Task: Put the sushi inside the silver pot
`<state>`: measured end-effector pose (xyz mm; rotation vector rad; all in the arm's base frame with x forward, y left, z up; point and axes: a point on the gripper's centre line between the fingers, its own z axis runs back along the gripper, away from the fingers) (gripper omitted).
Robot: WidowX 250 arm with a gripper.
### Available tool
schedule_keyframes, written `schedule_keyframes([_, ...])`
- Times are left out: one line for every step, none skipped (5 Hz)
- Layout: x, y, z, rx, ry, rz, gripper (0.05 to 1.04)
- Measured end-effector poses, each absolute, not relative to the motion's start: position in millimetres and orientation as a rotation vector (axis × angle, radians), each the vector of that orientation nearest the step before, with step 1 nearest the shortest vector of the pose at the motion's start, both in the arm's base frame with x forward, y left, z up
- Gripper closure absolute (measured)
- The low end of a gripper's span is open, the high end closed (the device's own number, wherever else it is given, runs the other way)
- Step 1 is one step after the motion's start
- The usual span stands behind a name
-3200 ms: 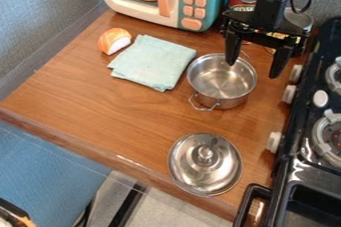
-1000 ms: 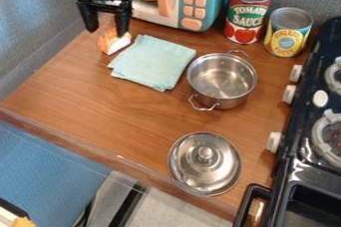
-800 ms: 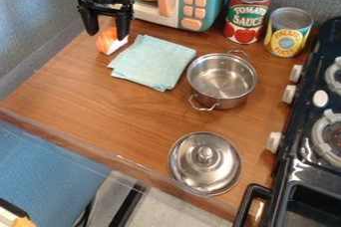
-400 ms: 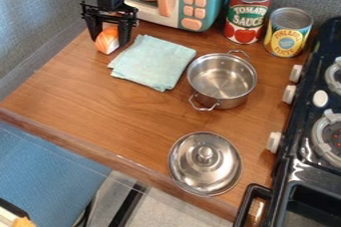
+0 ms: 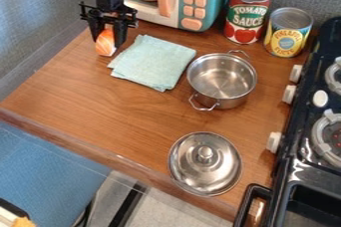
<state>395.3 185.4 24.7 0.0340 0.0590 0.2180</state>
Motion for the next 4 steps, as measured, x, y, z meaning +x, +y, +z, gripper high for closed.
schedule_keyframes([395, 178, 50, 0.044, 0.011, 0.234, 0.502])
schedule_keyframes([398, 143, 98, 0.041, -0.078, 0.242, 0.502])
schedule_keyframes([403, 87, 114, 0.006, -0.103, 0.207, 0.502])
schedule_keyframes([397, 48, 107, -0.005, -0.072, 0.191, 0.502])
